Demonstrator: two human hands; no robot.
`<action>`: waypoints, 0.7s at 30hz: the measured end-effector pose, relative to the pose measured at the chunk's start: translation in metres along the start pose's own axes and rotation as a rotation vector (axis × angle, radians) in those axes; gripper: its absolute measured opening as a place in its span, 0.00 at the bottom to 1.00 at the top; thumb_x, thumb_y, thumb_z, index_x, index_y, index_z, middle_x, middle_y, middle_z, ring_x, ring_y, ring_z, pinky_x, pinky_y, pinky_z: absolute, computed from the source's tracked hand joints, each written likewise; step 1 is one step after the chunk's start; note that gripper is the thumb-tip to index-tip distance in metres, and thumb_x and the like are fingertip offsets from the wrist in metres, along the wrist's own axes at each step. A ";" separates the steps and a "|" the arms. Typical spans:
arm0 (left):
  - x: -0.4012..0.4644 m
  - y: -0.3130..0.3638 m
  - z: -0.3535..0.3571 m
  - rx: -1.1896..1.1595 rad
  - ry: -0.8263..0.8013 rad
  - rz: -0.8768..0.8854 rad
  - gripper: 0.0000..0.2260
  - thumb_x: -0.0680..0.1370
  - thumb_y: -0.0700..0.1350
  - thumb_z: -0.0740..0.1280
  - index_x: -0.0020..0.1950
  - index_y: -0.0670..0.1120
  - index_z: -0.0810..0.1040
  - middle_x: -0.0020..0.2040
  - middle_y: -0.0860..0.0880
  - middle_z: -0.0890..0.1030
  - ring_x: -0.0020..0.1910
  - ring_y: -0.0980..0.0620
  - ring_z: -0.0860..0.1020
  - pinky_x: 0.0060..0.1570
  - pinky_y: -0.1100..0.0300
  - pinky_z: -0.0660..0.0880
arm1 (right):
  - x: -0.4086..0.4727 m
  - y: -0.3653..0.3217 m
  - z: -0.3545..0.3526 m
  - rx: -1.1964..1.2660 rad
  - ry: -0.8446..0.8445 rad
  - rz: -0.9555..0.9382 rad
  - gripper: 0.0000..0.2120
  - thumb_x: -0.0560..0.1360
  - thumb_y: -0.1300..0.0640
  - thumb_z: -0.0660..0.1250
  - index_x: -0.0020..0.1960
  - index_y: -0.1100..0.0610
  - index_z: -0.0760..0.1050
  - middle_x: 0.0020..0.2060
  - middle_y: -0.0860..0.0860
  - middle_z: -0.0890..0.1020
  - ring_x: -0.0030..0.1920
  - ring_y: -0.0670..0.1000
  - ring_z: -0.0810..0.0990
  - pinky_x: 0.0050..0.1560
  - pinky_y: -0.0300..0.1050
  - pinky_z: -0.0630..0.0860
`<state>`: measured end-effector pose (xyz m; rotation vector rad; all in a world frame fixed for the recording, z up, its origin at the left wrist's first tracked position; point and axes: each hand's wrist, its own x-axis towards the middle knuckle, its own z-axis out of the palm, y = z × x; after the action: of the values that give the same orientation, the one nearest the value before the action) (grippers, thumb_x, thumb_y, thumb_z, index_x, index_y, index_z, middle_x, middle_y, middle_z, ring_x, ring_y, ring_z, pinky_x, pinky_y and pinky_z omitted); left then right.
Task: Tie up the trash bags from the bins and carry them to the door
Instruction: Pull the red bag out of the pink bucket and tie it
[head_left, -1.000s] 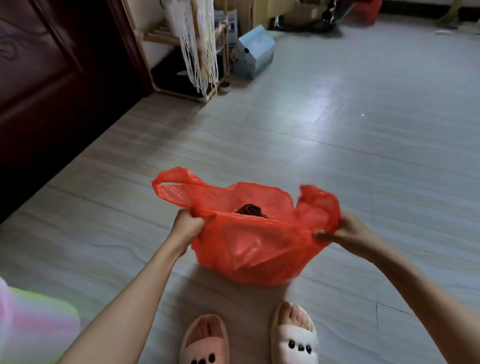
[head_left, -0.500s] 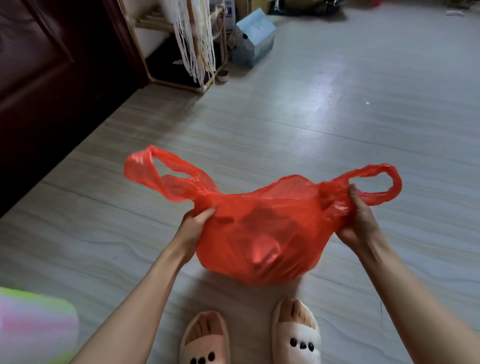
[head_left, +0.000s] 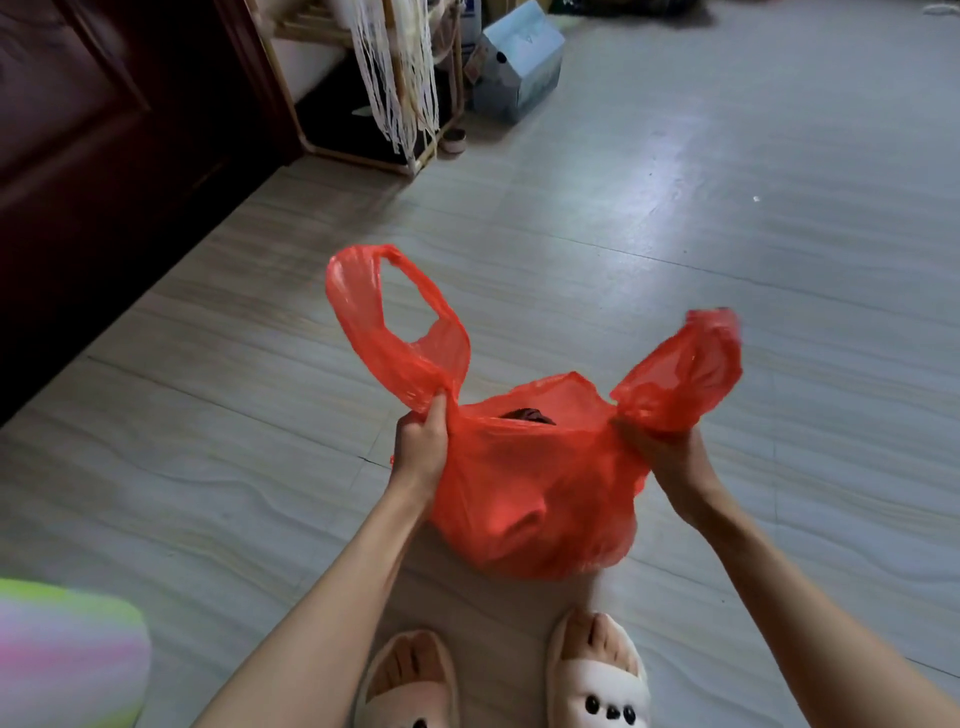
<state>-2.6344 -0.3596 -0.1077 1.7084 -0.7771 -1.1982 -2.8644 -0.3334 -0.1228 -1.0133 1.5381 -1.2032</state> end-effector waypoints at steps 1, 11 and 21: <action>0.001 0.001 -0.002 -0.033 0.011 0.021 0.16 0.79 0.49 0.61 0.33 0.46 0.75 0.36 0.48 0.77 0.41 0.49 0.75 0.45 0.56 0.70 | 0.002 -0.002 0.004 0.029 0.023 -0.013 0.11 0.71 0.66 0.69 0.41 0.50 0.76 0.38 0.48 0.80 0.33 0.36 0.78 0.42 0.41 0.77; 0.014 -0.020 -0.001 -0.223 -0.222 -0.189 0.28 0.78 0.62 0.54 0.36 0.43 0.82 0.35 0.50 0.84 0.33 0.53 0.81 0.36 0.63 0.79 | 0.008 0.007 0.019 0.565 -0.037 0.319 0.12 0.78 0.54 0.60 0.51 0.59 0.78 0.38 0.54 0.85 0.39 0.51 0.84 0.40 0.46 0.82; 0.001 -0.049 -0.011 -0.176 -0.483 -0.245 0.07 0.72 0.34 0.67 0.50 0.38 0.79 0.40 0.46 0.84 0.40 0.49 0.81 0.43 0.60 0.80 | 0.001 0.022 0.043 0.335 0.287 0.261 0.11 0.78 0.48 0.59 0.43 0.52 0.75 0.42 0.53 0.80 0.44 0.53 0.81 0.49 0.49 0.77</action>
<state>-2.6236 -0.3367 -0.1511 1.4116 -0.7261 -1.8329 -2.8251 -0.3404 -0.1490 -0.4201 1.5590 -1.4005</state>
